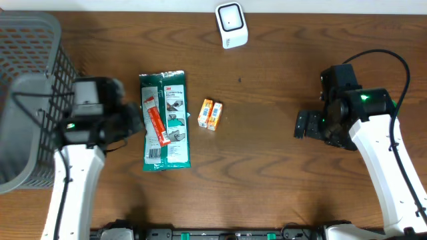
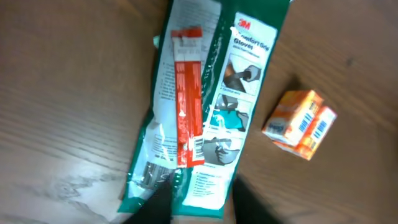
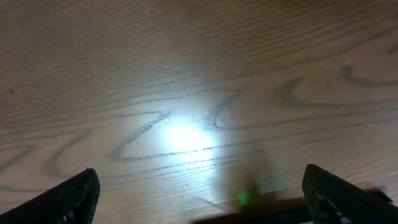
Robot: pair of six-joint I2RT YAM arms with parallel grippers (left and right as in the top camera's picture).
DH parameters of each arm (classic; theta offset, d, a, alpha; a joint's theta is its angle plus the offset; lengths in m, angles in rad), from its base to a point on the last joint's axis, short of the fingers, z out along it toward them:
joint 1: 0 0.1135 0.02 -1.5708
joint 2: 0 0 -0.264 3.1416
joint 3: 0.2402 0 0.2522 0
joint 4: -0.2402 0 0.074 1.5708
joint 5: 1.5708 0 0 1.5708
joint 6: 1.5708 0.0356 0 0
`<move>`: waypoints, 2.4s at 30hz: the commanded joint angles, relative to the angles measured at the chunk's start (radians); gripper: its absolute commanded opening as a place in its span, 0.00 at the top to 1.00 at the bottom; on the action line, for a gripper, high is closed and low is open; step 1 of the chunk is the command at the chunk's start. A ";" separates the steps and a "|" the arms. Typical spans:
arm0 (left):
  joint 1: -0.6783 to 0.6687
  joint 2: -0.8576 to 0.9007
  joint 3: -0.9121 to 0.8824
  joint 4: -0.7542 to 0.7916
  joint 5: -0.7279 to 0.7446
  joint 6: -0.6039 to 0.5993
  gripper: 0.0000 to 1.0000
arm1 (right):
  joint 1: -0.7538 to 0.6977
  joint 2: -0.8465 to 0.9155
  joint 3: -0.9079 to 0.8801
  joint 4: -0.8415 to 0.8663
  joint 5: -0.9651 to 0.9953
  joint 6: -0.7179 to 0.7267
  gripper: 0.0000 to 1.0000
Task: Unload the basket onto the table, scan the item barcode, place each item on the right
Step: 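Move the left gripper over the red sachet on the glove package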
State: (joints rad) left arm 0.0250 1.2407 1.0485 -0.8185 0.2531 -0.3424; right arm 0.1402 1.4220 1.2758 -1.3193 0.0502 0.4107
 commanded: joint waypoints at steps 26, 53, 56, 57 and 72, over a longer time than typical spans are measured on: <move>-0.175 0.476 -0.011 0.064 -0.150 -0.040 0.55 | -0.002 -0.010 -0.003 0.000 0.016 0.015 0.01; -0.126 0.476 -0.012 0.193 -0.171 -0.060 0.67 | -0.002 -0.010 -0.003 0.000 0.016 0.015 0.01; -0.112 0.476 -0.013 0.192 -0.172 -0.059 0.66 | -0.002 -0.010 -0.003 0.000 0.016 0.015 0.01; -0.105 0.476 -0.013 0.195 -0.177 -0.059 0.66 | -0.002 -0.010 -0.003 0.000 0.016 0.015 0.01; -0.087 0.483 -0.029 0.264 -0.247 -0.032 0.66 | -0.002 -0.010 -0.003 0.000 0.016 0.015 0.01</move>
State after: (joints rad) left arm -0.0662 1.7149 1.0424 -0.5541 0.0628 -0.3882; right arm 0.1402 1.4220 1.2755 -1.3197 0.0532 0.4107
